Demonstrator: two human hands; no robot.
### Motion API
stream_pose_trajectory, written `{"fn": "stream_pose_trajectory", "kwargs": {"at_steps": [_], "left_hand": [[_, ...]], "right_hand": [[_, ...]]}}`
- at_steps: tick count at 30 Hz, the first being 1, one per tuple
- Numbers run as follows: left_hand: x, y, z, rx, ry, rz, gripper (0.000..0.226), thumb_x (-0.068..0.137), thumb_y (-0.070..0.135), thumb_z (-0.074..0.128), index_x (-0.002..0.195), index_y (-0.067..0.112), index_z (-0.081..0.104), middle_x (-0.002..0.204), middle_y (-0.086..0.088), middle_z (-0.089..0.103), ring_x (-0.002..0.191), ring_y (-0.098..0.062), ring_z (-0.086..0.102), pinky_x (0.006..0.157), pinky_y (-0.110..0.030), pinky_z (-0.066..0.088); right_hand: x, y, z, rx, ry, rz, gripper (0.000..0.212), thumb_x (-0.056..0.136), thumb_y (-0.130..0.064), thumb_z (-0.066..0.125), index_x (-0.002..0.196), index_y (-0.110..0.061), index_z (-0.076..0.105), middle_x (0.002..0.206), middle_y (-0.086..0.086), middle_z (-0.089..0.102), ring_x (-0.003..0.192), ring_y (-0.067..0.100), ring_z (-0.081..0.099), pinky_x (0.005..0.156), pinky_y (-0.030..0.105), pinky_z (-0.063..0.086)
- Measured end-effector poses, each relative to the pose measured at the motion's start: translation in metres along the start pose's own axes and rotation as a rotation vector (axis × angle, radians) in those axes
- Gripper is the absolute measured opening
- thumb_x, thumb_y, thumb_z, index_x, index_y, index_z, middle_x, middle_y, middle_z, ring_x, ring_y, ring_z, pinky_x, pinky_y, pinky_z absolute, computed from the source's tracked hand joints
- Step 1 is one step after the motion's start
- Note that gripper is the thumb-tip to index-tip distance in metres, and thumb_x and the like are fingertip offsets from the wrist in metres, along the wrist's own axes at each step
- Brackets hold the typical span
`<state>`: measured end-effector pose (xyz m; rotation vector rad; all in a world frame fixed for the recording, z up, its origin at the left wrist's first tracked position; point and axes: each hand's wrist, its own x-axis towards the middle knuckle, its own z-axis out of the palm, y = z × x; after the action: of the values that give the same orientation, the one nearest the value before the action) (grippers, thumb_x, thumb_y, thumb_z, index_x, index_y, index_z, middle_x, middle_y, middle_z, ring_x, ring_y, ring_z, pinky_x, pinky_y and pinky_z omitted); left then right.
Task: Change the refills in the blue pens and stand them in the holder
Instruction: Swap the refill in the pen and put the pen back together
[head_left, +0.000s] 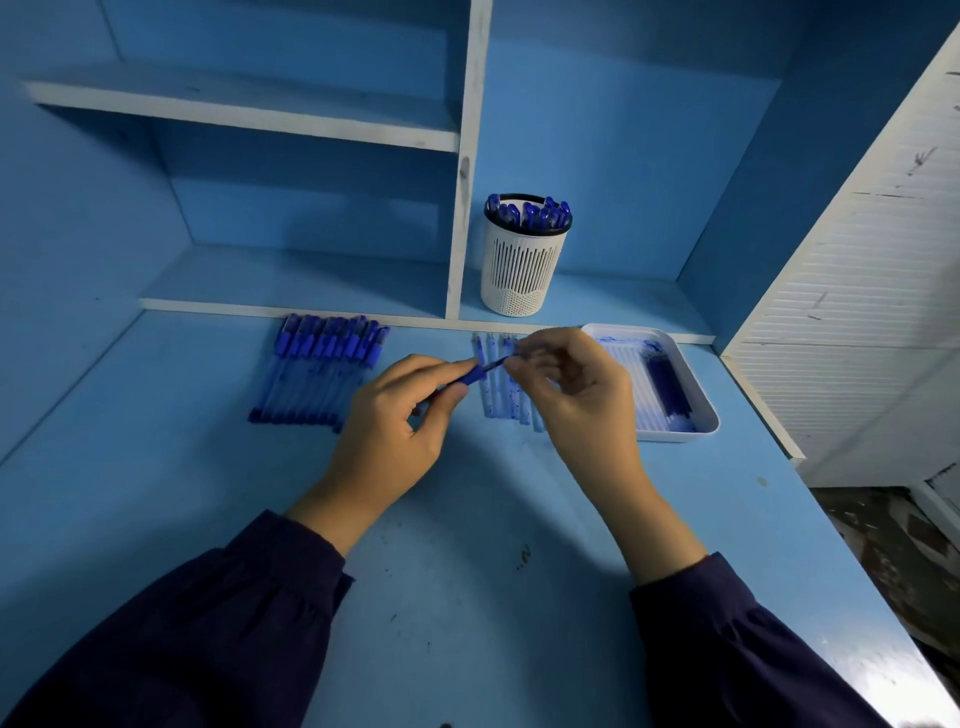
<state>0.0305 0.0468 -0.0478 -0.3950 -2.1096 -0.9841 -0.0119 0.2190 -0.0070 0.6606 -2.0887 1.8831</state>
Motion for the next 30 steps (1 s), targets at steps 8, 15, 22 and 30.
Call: {"fn": "stream_pose_trajectory", "kwargs": {"at_steps": [8,15,22,30], "left_hand": [[-0.008,-0.003,-0.017,0.007,-0.021,-0.031,0.024,0.092,0.007,0.064,0.115,0.005,0.071,0.096,-0.002,0.07,0.079,-0.012,0.065,0.069,-0.03,0.055],[-0.01,-0.013,-0.036,0.049,0.03,-0.075,0.024,0.093,0.009,0.065,0.116,0.007,0.071,0.101,0.001,0.07,0.085,-0.013,0.065,0.075,-0.027,0.054],[-0.009,-0.023,-0.046,0.084,0.017,-0.09,0.024,0.093,0.008,0.065,0.116,0.007,0.071,0.107,0.003,0.069,0.095,-0.005,0.064,0.084,-0.016,0.052],[-0.009,-0.028,-0.048,0.05,0.018,-0.169,0.024,0.095,0.013,0.062,0.118,0.012,0.07,0.107,0.007,0.068,0.102,-0.002,0.063,0.089,-0.015,0.049]], "right_hand": [[-0.002,-0.002,0.006,-0.024,-0.179,0.06,0.024,0.089,0.003,0.062,0.098,-0.019,0.069,0.087,-0.002,0.071,0.086,0.01,0.069,0.081,0.018,0.05],[-0.001,0.01,0.018,-0.14,-0.253,0.253,0.014,0.089,-0.009,0.066,0.1,-0.016,0.072,0.084,-0.002,0.073,0.079,0.006,0.067,0.077,0.018,0.052],[-0.001,0.017,0.046,-0.507,-0.521,0.078,0.02,0.084,-0.012,0.07,0.104,-0.013,0.073,0.093,-0.001,0.071,0.079,0.005,0.061,0.074,0.0,0.041],[0.011,0.019,0.044,-0.172,-0.284,0.176,0.01,0.086,-0.003,0.068,0.092,-0.009,0.073,0.083,-0.004,0.071,0.071,-0.004,0.063,0.071,0.008,0.046]]}}
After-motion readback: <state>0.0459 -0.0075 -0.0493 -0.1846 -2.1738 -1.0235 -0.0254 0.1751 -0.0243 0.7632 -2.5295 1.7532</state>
